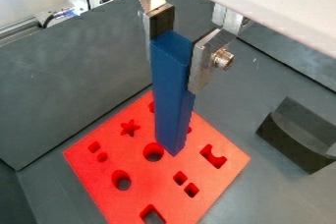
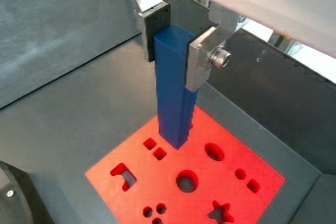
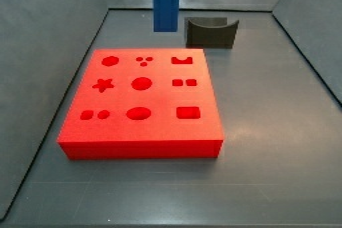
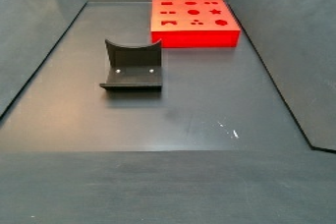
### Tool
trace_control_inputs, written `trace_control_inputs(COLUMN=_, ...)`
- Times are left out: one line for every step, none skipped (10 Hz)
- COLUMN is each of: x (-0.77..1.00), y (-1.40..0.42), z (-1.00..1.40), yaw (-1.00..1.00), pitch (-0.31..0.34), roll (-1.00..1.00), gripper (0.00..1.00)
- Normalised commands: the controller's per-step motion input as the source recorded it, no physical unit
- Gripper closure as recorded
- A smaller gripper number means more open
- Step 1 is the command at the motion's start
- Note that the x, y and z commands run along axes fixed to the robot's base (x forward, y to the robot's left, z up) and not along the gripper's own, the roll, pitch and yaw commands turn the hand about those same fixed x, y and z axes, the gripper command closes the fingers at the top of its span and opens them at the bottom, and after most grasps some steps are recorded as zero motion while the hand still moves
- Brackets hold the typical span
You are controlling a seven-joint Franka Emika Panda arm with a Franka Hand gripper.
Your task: Insert the rectangle object.
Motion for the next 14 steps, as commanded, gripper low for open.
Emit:
trace_control_inputs(x=0.12, y=-0.16, z=-0.1, yaw=0.0, pitch=0.0, roll=0.06, gripper=1.0)
trace_control_inputs(x=0.36, y=-0.42, z=-0.21, yaw=0.0, pitch=-0.027, roll=0.15, gripper=1.0)
trace_control_inputs(x=0.72, y=-0.65, z=-0.27, yaw=0.0, pitch=-0.024, roll=0.18, gripper=1.0)
trace_control_inputs(x=0.82, y=-0.59, z=-0.32, yaw=0.07, pitch=-0.041, roll=0.13, gripper=1.0)
trace_control_inputs(x=0.83, y=-0.58, z=-0.29, yaw=0.07, pitch=-0.047, roll=0.15, gripper=1.0)
trace_control_inputs(x=0.87, y=-0.51, z=-0.21, yaw=0.0, pitch=-0.029, roll=0.3, gripper=1.0)
trace_control_inputs(x=0.86, y=-0.31, z=-0.13, yaw=0.0, pitch=-0.004, roll=0.4, gripper=1.0)
trace_control_inputs(x=0.83, y=-0.21, z=-0.11, yaw=0.01, pitch=-0.01, roll=0.4, gripper=1.0)
trace_control_inputs(x=0.79, y=-0.29, z=-0.28, yaw=0.02, pitch=-0.03, roll=0.32, gripper=1.0)
trace_control_inputs(x=0.11, y=-0.12, z=-0.06, yaw=-0.01, pitch=0.0, roll=0.01, gripper=1.0)
trace_control_inputs(x=0.0, y=-0.04, z=0.0, yaw=0.0, pitch=0.0, roll=0.0, gripper=1.0)
trace_control_inputs(x=0.14, y=-0.36, z=-0.09, yaw=0.0, pitch=0.0, roll=0.1, gripper=1.0)
trace_control_inputs(x=0.25, y=-0.5, z=-0.09, yaw=0.0, pitch=0.0, roll=0.22, gripper=1.0)
trace_control_inputs(x=0.21, y=-0.46, z=-0.1, yaw=0.0, pitch=0.0, roll=0.22, gripper=1.0)
